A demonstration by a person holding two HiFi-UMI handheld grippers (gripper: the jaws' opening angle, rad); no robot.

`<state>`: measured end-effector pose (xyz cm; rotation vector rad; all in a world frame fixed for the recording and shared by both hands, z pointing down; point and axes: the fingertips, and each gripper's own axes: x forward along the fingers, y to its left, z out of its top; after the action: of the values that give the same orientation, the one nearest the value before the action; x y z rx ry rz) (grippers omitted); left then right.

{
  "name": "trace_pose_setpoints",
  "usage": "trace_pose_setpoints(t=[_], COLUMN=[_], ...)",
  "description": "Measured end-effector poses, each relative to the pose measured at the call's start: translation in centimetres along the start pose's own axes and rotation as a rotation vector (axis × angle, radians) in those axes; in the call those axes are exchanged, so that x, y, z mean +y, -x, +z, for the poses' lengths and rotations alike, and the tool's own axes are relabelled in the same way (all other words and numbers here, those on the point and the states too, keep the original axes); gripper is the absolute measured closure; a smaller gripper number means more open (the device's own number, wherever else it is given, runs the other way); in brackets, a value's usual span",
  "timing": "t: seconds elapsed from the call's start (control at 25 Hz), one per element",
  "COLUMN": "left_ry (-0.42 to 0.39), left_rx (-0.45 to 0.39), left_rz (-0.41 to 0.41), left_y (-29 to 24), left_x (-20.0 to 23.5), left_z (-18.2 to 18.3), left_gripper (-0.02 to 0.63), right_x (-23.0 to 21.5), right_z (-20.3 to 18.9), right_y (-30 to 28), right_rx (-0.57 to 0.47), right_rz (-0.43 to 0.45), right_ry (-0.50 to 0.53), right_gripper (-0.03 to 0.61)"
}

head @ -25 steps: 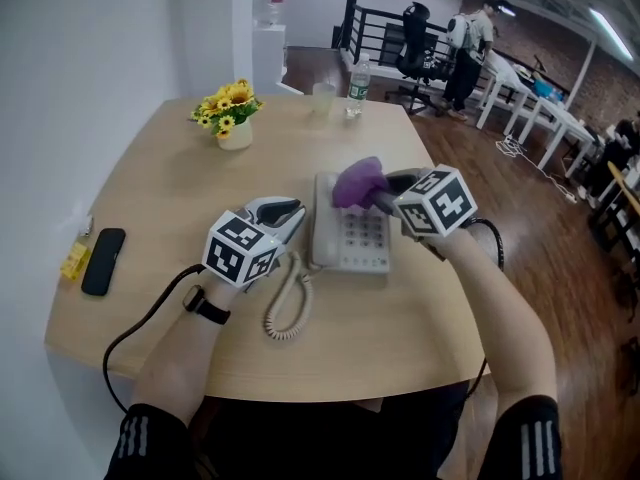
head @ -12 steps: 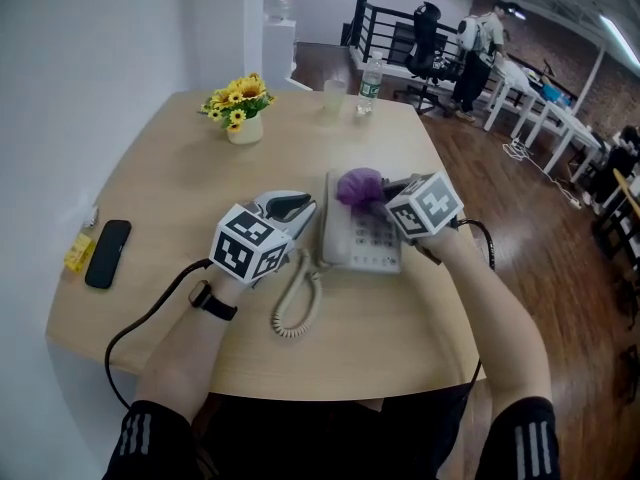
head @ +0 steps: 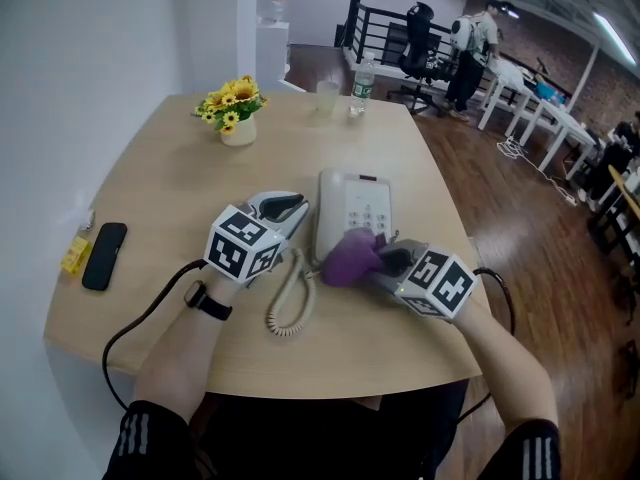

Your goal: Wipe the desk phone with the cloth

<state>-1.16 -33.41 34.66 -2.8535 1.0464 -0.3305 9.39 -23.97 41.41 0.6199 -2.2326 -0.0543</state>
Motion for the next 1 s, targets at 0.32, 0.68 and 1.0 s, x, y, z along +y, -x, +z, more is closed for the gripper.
trace_pose_setpoints(t=[0.32, 0.68, 1.0], left_ry=[-0.002, 0.004, 0.011], left_rx=[-0.006, -0.009, -0.010], left_rz=[0.000, 0.007, 0.011], left_y=[0.0, 0.1, 0.2], left_x=[0.1, 0.3, 0.6], left_z=[0.1, 0.1, 0.2], left_gripper=[0.577, 0.577, 0.577], right_x=[-4.9, -16.7, -15.0], right_z=[5.6, 9.3, 7.1], right_y=[3.3, -2.5, -4.8], right_rx=[-0.169, -0.111, -0.061], right_rz=[-0.054, -0.210, -0.171], right_ry=[-0.081, -0.257, -0.279], right_gripper=[0.505, 0.505, 0.505])
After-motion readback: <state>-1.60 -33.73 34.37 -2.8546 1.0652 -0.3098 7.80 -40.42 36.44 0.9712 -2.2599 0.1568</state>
